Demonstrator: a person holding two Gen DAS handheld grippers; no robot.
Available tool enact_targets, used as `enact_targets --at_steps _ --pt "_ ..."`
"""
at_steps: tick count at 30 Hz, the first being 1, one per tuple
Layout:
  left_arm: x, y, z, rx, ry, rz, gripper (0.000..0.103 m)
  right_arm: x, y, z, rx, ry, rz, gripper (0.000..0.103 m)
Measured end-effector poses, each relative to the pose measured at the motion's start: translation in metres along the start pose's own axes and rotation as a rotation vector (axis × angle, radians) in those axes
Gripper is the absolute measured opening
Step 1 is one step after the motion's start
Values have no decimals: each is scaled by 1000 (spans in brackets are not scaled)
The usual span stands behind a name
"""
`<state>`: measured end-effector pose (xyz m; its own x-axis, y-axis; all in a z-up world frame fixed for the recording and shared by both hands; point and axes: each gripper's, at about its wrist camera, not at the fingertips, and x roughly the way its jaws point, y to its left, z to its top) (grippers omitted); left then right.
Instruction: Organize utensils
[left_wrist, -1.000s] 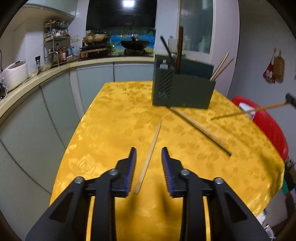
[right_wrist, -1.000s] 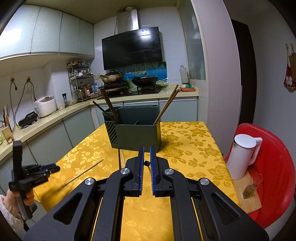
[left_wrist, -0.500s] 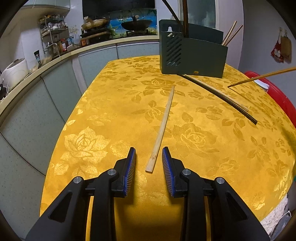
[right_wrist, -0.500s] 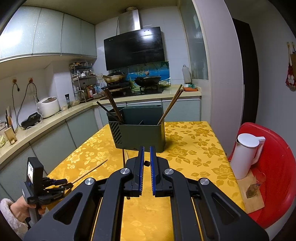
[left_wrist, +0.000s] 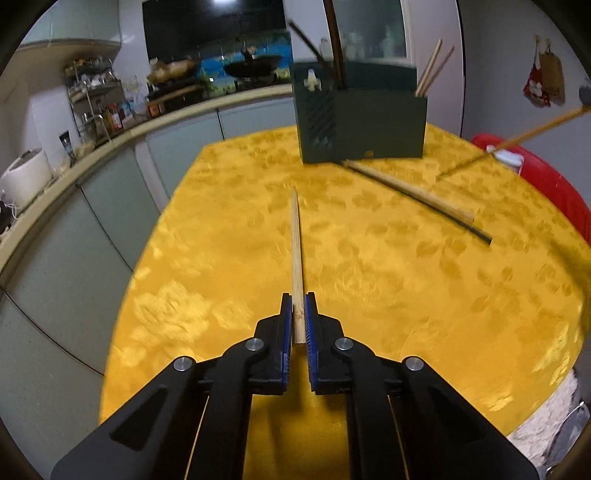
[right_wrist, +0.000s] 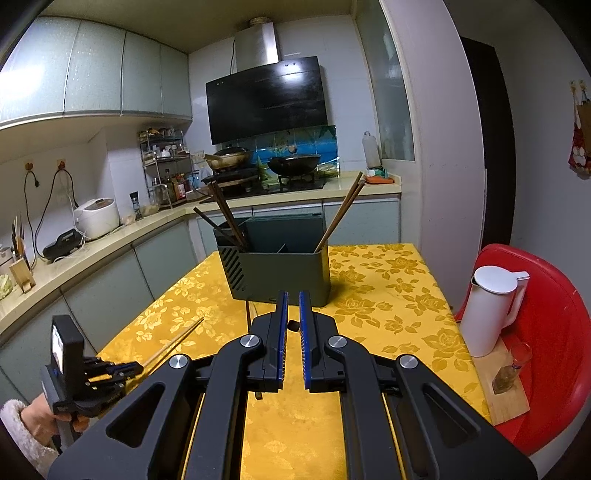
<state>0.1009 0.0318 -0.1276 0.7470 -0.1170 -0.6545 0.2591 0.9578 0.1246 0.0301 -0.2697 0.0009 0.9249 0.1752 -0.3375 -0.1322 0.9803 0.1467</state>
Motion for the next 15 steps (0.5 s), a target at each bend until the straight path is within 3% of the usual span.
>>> enact_targets --at_steps 6,15 --pt "-36 8 29 -19 -63 -18 7 -7 3 4 0 -20 5 7" --pt "-40 1 38 20 -5 -32 5 -10 1 7 6 -29 8 7"
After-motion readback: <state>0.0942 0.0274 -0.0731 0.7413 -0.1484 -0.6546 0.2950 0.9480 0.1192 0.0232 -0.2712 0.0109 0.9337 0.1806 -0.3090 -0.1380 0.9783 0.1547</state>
